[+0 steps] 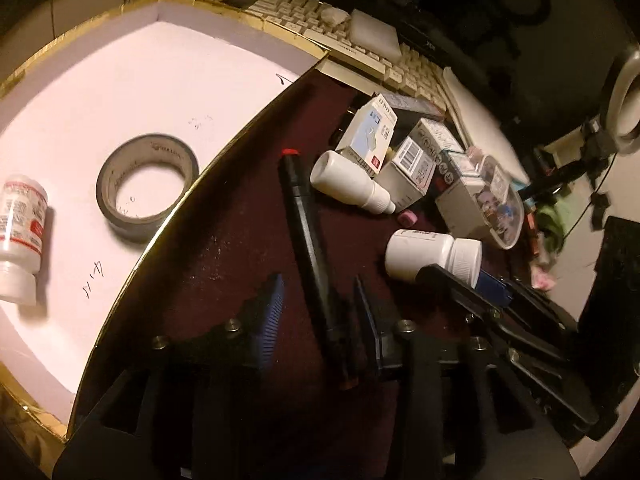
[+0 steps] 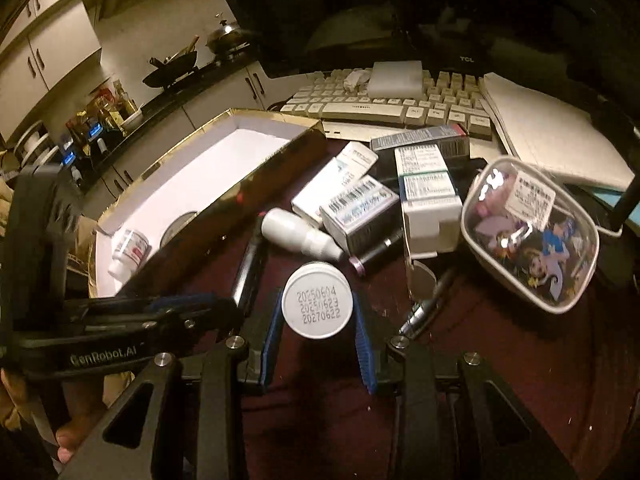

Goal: Organize objects

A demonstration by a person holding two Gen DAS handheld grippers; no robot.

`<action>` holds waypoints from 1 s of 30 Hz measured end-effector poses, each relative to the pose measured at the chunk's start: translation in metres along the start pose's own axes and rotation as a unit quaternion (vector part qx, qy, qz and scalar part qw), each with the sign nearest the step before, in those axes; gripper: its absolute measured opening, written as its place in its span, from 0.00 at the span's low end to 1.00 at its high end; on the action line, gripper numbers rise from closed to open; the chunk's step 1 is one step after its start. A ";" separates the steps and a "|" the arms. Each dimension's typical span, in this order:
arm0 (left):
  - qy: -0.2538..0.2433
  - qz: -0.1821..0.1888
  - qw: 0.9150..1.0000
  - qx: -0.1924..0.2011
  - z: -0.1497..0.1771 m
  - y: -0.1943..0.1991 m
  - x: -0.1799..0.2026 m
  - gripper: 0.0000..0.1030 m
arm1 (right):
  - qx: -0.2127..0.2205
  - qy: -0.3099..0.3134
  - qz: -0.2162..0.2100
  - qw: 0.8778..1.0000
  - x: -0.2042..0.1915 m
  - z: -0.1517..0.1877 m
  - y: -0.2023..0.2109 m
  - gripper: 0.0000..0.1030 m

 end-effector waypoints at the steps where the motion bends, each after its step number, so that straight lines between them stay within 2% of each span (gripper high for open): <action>1: -0.008 -0.009 1.000 0.002 -0.002 -0.001 0.002 0.37 | 0.000 -0.001 -0.007 1.000 0.001 0.002 -0.001 0.32; 6: -0.061 -0.073 0.995 0.013 -0.002 -0.008 0.014 0.38 | -0.005 0.006 -0.013 1.000 0.003 0.004 0.000 0.33; 9: -0.080 -0.088 0.993 0.019 0.001 -0.009 0.012 0.19 | -0.014 0.002 -0.011 1.000 0.010 0.012 0.000 0.33; 14: -0.040 -0.053 0.997 0.033 0.003 -0.005 -0.001 0.14 | -0.023 -0.004 -0.007 1.000 0.018 0.024 0.002 0.33; 19: -0.043 -0.045 0.997 0.040 0.003 0.001 0.001 0.14 | -0.019 -0.024 -0.024 0.999 0.019 0.018 0.004 0.33; 27: -0.056 -0.056 0.997 0.015 0.000 -0.007 0.003 0.14 | -0.022 -0.007 -0.002 1.000 0.014 0.016 -0.007 0.33; 30: -0.060 -0.069 0.996 0.020 -0.005 -0.010 0.002 0.14 | -0.024 0.001 0.008 1.000 0.012 0.015 -0.010 0.33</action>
Point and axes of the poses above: each gripper's, at about its wrist camera, not at the fingertips, and y roughly against the way its jaws point, x to its right, z to its underside, the point moved 9 cm from there along -y, roughly the way its jaws point, and after that the axes turned 10 degrees about -y, right-handed, at the moved point
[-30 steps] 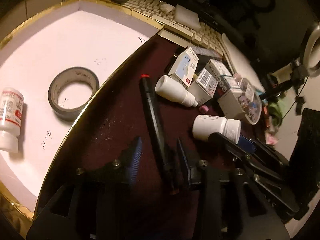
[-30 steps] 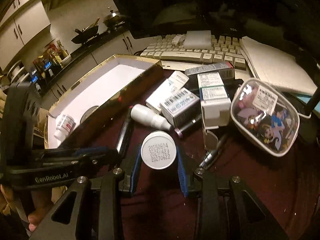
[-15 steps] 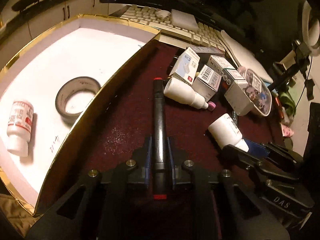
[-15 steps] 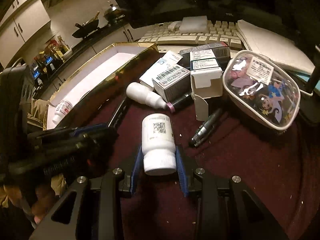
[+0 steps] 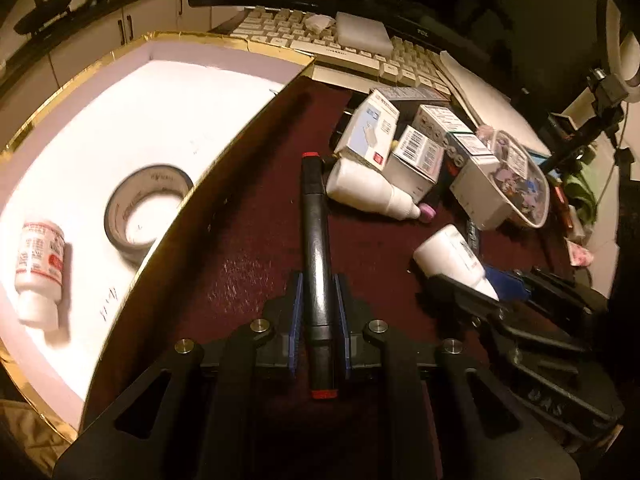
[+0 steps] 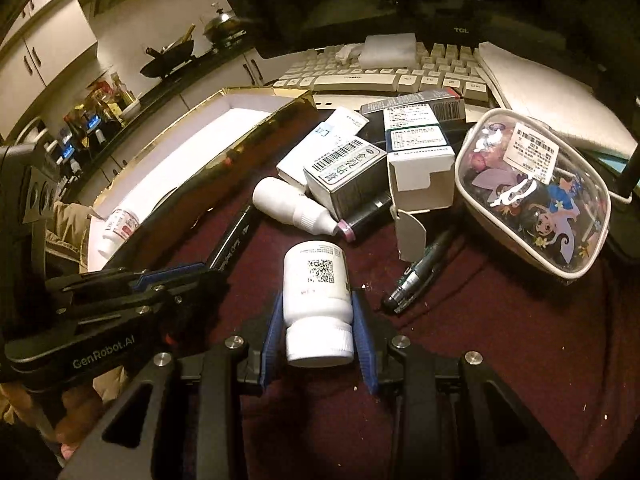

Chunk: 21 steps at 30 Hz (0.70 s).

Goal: Organize objects

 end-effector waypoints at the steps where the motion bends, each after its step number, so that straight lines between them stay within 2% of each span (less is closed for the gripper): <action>1: -0.005 -0.007 1.000 -0.001 0.000 0.000 0.001 0.14 | 0.000 0.003 0.003 1.000 0.000 0.000 0.000 0.32; 3: -0.015 -0.022 1.000 -0.001 0.004 0.003 -0.001 0.14 | 0.000 0.002 0.006 1.000 0.001 0.000 0.000 0.32; 7: -0.010 -0.019 1.000 0.007 0.017 0.018 -0.009 0.14 | 0.001 -0.008 0.015 1.000 0.006 0.002 0.004 0.32; 10: -0.002 0.006 1.000 0.018 0.024 0.026 -0.006 0.14 | 0.000 -0.014 0.020 1.000 0.011 0.003 0.008 0.32; 13: 0.001 0.016 0.999 0.028 0.025 0.030 -0.003 0.13 | 0.000 -0.018 0.013 1.000 0.010 0.005 0.009 0.32; 15: 0.005 0.020 0.999 0.033 0.022 0.031 -0.002 0.13 | -0.005 -0.027 -0.002 1.000 0.007 0.005 0.008 0.32; 18: 0.017 0.027 0.999 0.033 0.017 0.030 -0.004 0.13 | -0.014 -0.046 -0.056 0.997 -0.002 0.005 0.011 0.32; 21: 0.012 0.022 0.999 0.032 0.017 0.030 -0.002 0.13 | -0.008 -0.045 -0.056 0.997 -0.001 0.006 0.013 0.32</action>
Point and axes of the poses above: each gripper's, at about its wrist camera, not at the fingertips, and y roughly against the way its jaws point, x to its right, z to its underside, the point moved 9 cm from there along -y, roughly the way its jaws point, and after that the axes turned 10 degrees about -y, right-handed, at the moved point
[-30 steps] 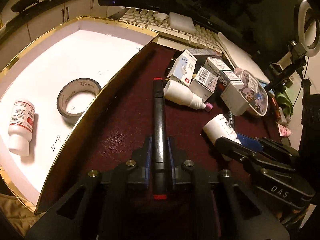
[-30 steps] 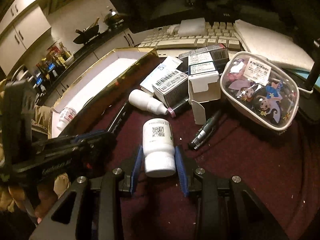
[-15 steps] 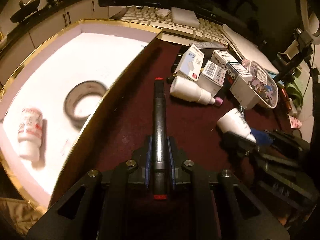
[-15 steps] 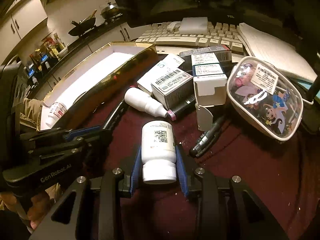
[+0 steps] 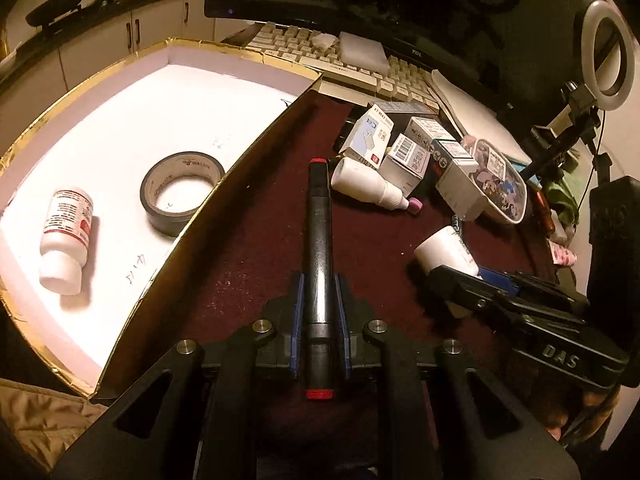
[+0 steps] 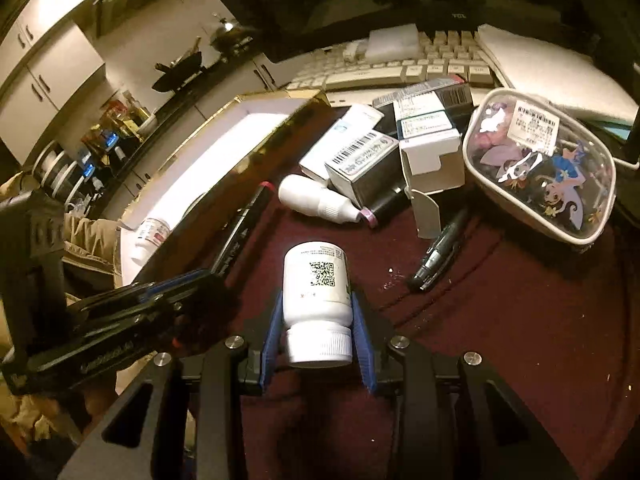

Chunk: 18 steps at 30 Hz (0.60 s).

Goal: Organize objects

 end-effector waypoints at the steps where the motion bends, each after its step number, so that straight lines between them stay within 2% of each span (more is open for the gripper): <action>1: 0.000 0.001 1.000 0.004 0.000 0.002 0.000 0.13 | -0.004 -0.004 0.002 1.000 0.002 0.000 -0.002 0.32; 9: 0.007 -0.012 1.000 0.026 -0.004 0.014 -0.008 0.14 | 0.001 -0.009 -0.007 1.000 -0.002 -0.003 -0.001 0.32; 13: 0.016 -0.015 0.998 0.053 -0.019 0.031 -0.015 0.13 | -0.007 -0.003 -0.012 1.000 -0.008 0.002 -0.004 0.32; 18: 0.019 -0.030 0.996 0.078 -0.033 0.050 -0.023 0.14 | 0.002 -0.009 -0.025 1.000 -0.011 -0.003 0.001 0.32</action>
Point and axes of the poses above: each gripper's, at about its wrist camera, not at the fingertips, and y roughly against the way its jaws point, x to its right, z to its underside, the point moved 9 cm from there along -y, roughly the way its jaws point, and after that the axes turned 10 degrees about -y, right-handed, at the moved point
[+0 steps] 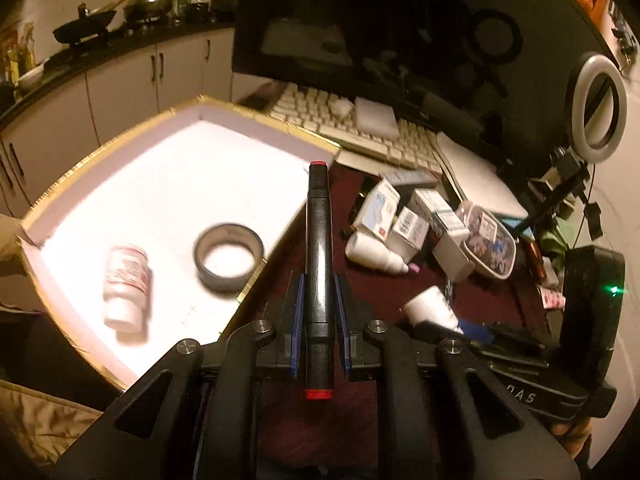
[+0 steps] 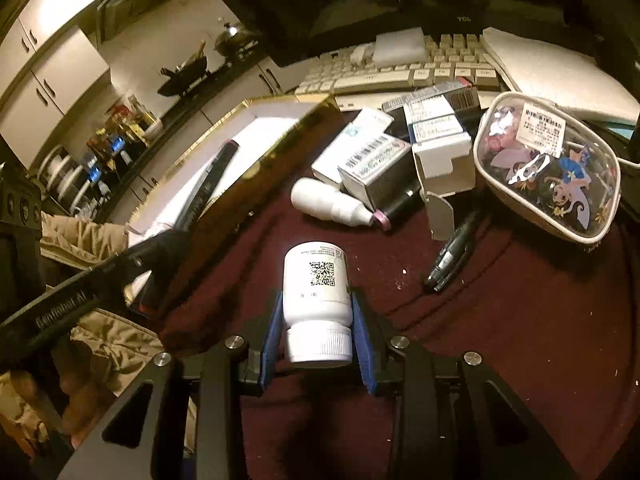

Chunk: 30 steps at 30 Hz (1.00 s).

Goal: Organize objects
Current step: 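Carry the marker and bottle into the white tray and open both tools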

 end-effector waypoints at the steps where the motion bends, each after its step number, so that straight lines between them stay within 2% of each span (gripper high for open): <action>1: -0.001 -0.005 1.000 0.006 -0.003 0.002 -0.002 0.14 | -0.003 0.000 0.000 1.000 -0.002 0.000 -0.001 0.32; 9: 0.025 -0.006 1.000 0.011 -0.011 0.003 -0.018 0.14 | 0.006 0.013 -0.013 1.000 -0.016 -0.004 0.001 0.32; 15: 0.064 -0.001 0.998 0.016 -0.019 0.004 -0.048 0.13 | 0.025 0.023 -0.017 0.999 -0.031 -0.015 0.011 0.32; 20: 0.100 -0.031 0.994 0.027 -0.029 -0.001 -0.090 0.13 | 0.032 0.034 -0.033 0.998 -0.053 -0.031 0.007 0.32; 24: 0.127 -0.047 0.991 0.008 -0.028 -0.014 -0.116 0.13 | 0.027 0.049 -0.044 0.997 -0.071 -0.040 -0.006 0.32; 30: 0.158 -0.045 0.986 -0.019 -0.020 -0.029 -0.134 0.13 | 0.011 0.060 -0.059 0.996 -0.096 -0.051 -0.032 0.32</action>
Point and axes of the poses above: each gripper's, at about its wrist camera, not at the fingertips, and y roughly against the way its jaws point, x to its right, z to its underside, the point moved 9 cm from there along -y, roughly the way its jaws point, and after that the axes turned 10 degrees about -y, right-handed, at the moved point
